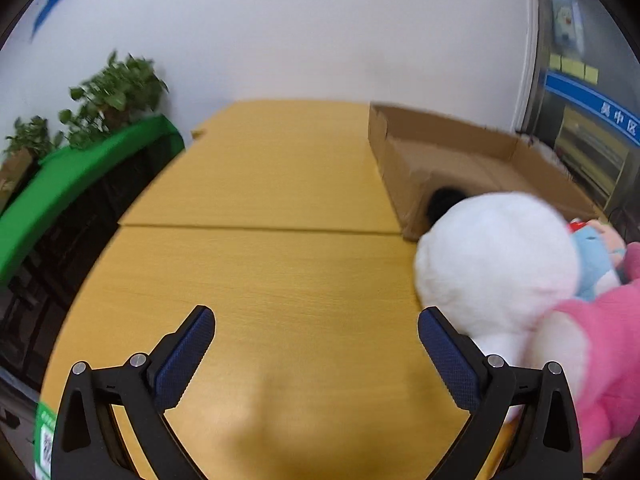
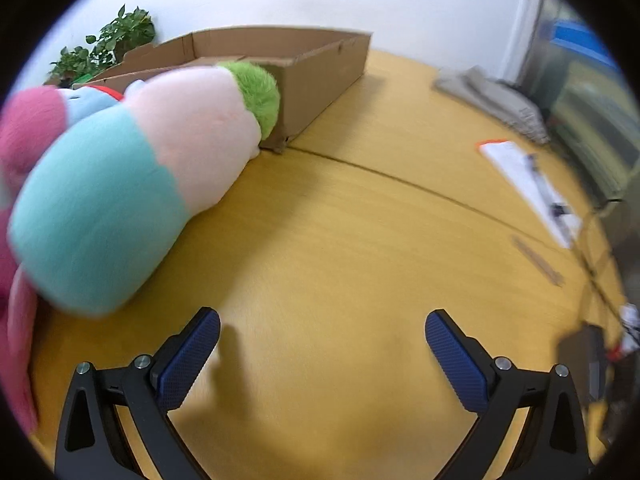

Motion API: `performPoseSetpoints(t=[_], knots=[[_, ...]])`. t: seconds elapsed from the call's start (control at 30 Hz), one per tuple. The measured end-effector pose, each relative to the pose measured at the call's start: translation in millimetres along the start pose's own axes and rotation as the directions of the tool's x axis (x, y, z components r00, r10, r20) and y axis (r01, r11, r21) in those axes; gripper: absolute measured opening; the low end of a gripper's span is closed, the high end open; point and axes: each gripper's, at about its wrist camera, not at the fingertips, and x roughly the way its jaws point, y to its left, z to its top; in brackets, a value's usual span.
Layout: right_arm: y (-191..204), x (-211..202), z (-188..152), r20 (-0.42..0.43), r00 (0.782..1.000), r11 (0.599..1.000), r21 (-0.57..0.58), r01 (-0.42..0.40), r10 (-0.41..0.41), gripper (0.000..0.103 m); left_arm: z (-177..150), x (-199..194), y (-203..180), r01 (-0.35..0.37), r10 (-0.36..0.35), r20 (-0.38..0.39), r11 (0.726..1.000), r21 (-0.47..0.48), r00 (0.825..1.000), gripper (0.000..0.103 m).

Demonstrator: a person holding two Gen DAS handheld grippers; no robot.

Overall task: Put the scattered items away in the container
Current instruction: 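Raise both tools and bring them over the pink plush bear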

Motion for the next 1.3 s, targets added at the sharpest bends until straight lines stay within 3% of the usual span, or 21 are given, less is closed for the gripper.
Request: performPoseSetpoints(t=[0.17,0.3,0.47,0.57,0.73,0.87,1.07,1.3], knots=[[-7.8,-67.0,-12.9,0.147,0.987,0.99,0.133,0.045,-0.065,0.103,-13.9,-55.2,-26.3,0.03,-0.029,0.05,0.999,-0.021,0.998,0.103],[-0.9,-113.6,-17.1,0.259,0.964,0.975,0.223,-0.002,-0.057,0.103,-23.8,-73.1,-51.2,0.119,-0.119,0.027,0.993,0.003,0.993,0.103],[49.8,-152.6,-17.3,0.355,0.935,0.984,0.17,-0.049,-0.015,0.103,-29.8,-85.6,-92.7,0.208,-0.208,0.016,0.978,0.018,0.978,0.103],[82.4,-170.6,-15.6,0.411,0.91,0.981,0.146,-0.128,0.058,0.103,-32.2,-90.4,-111.5,0.259,-0.259,0.009,0.966,0.018,0.966,0.103],[143.3,-190.2,-17.0,0.463,0.882,0.985,0.092,-0.145,0.087,0.103,-39.1,-101.9,-138.4,0.358,-0.358,-0.005,0.934,0.009,0.934,0.103],[169.7,-186.4,-13.6,0.432,0.898,0.985,0.098,-0.144,0.088,0.103,-42.7,-106.7,-157.9,0.393,-0.392,-0.026,0.919,0.017,0.919,0.103],[163.7,-164.4,-13.0,0.3,0.952,0.961,0.236,-0.142,0.066,0.103,-47.3,-106.0,-176.4,0.447,-0.446,-0.043,0.895,0.007,0.894,0.103],[165.3,-156.6,-12.7,0.264,0.964,0.965,0.241,-0.108,0.041,0.103,-49.1,-89.4,-183.4,0.497,-0.497,-0.082,0.868,-0.018,0.864,0.103]])
